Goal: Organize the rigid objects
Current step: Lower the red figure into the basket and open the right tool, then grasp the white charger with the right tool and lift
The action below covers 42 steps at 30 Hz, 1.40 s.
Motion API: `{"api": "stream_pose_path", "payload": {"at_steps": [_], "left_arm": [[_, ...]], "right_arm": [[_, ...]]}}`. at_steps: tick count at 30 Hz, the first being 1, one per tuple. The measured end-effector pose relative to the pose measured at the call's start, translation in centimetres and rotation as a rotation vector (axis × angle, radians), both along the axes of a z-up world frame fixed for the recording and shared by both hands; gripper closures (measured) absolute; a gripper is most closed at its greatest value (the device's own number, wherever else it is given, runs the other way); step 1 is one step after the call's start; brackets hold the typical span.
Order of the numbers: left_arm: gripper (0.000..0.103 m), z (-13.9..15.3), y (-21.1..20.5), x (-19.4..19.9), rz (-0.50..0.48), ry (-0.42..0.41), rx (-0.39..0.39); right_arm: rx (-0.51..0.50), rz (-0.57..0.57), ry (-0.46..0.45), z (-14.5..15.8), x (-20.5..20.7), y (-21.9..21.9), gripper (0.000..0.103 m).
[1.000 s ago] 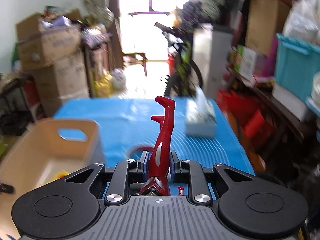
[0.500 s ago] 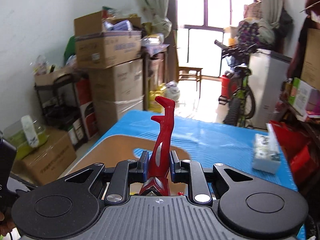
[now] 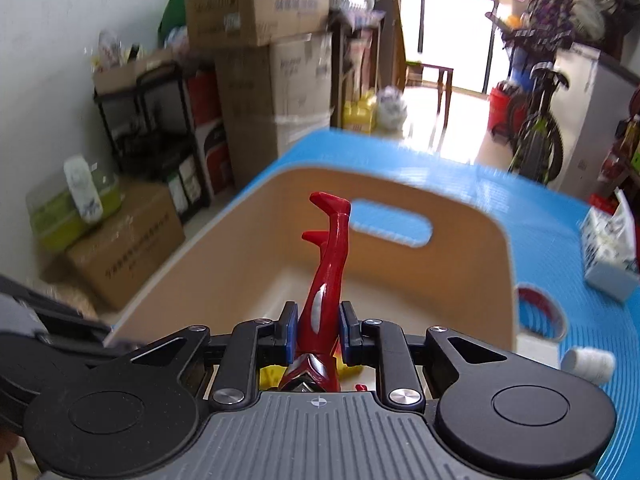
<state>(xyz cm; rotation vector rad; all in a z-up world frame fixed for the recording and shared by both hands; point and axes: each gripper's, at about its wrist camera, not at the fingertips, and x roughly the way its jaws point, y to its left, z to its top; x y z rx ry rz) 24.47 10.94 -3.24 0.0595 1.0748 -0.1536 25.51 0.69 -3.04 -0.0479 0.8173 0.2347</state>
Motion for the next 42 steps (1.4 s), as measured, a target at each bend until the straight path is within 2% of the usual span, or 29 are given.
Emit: {"api": "stream_pose_path", "payload": {"at_steps": [8,11,12,15,17,22,24,31,37,42], "left_arm": [[0.099,0.0,0.0,0.0,0.000,0.000,0.002],[0.099,0.0,0.0,0.0,0.000,0.000,0.001],[0.099,0.0,0.0,0.0,0.000,0.000,0.001],[0.099,0.0,0.0,0.0,-0.001,0.000,0.002],[0.099,0.0,0.0,0.0,0.000,0.000,0.001],[0.099,0.0,0.0,0.0,0.000,0.000,0.002],[0.099,0.0,0.0,0.0,0.000,-0.001,0.004],[0.099,0.1,0.0,0.0,-0.001,0.000,0.004],[0.099,0.2,0.1,0.0,-0.002,0.000,0.001],[0.099,0.2,0.1,0.0,-0.002,0.000,0.001]], "right_arm": [[-0.025,0.022,0.154,-2.7,0.7,0.8,0.073],[-0.023,-0.001,0.178,-2.9,0.7,0.5,0.071],[-0.015,-0.006,0.174,-2.9,0.5,0.2,0.068],[-0.006,-0.018,0.138,-2.5,-0.1,-0.3,0.049],[0.009,-0.040,0.110,-1.8,-0.5,-1.0,0.041],[0.077,-0.087,0.025,0.9,-2.1,-3.9,0.037],[0.098,-0.125,-0.023,2.0,-3.1,-5.5,0.032],[0.072,-0.266,-0.115,4.0,-5.4,-10.7,0.031],[0.035,-0.349,-0.107,3.0,-6.2,-14.6,0.027],[0.006,-0.383,-0.061,0.0,-6.9,-16.5,0.026]]}}
